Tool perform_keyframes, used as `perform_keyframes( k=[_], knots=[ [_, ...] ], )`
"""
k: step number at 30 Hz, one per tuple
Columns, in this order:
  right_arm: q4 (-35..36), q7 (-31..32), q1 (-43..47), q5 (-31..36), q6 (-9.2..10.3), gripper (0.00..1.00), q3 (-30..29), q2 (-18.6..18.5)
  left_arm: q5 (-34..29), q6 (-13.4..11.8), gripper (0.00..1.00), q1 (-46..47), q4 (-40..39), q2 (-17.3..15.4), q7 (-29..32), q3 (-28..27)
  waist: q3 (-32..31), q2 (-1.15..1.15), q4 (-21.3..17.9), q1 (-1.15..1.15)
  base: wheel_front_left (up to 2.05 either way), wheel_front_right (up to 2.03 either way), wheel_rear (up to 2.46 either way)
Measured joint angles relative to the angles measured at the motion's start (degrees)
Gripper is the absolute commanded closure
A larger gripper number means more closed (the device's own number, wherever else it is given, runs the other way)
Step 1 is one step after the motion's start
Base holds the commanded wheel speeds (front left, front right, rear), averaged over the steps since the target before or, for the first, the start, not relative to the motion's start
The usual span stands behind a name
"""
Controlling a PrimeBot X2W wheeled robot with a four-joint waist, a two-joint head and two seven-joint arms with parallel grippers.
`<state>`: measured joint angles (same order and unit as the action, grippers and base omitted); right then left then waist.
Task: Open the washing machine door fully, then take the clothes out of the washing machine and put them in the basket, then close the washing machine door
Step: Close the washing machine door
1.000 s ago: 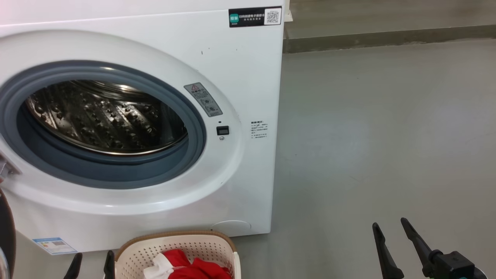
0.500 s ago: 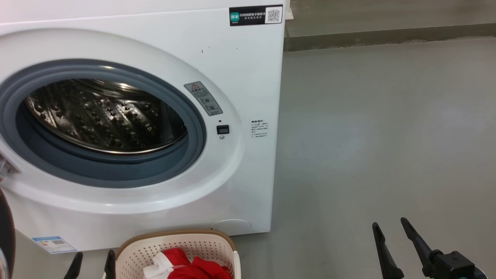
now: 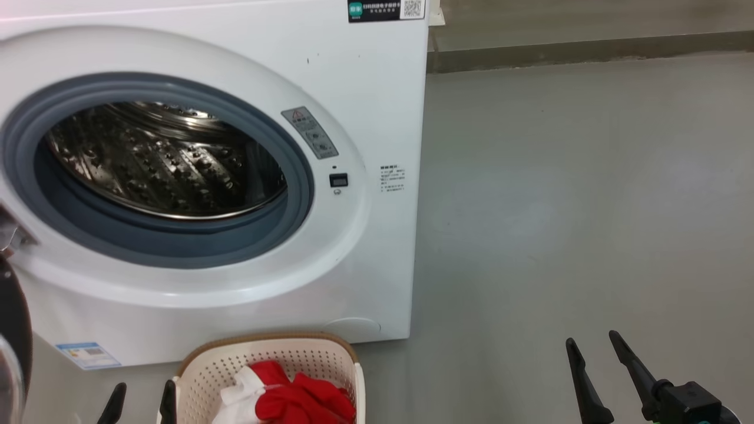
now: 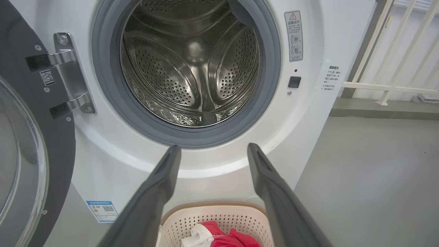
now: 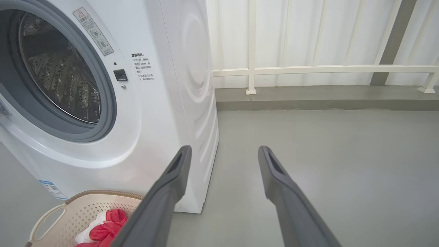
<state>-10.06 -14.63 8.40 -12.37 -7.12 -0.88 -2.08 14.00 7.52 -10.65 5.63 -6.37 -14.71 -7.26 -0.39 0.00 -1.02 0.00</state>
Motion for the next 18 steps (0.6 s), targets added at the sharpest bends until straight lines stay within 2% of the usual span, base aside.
perform_keyframes(
  k=[10,18],
  knots=[
    [-0.01,0.00,0.02,0.00,0.00,0.00,0.02,0.00,0.07,0.00,0.00,-0.01,-0.27,0.00,0.00,0.05,0.06,0.00,0.09,0.00,-1.61,1.61,0.00],
    [-0.03,0.00,0.06,0.00,0.00,0.00,0.00,0.00,0.15,0.00,0.00,-0.01,-0.27,-0.02,0.00,0.05,0.11,0.00,0.25,0.00,-0.63,0.63,0.00]
  ],
)
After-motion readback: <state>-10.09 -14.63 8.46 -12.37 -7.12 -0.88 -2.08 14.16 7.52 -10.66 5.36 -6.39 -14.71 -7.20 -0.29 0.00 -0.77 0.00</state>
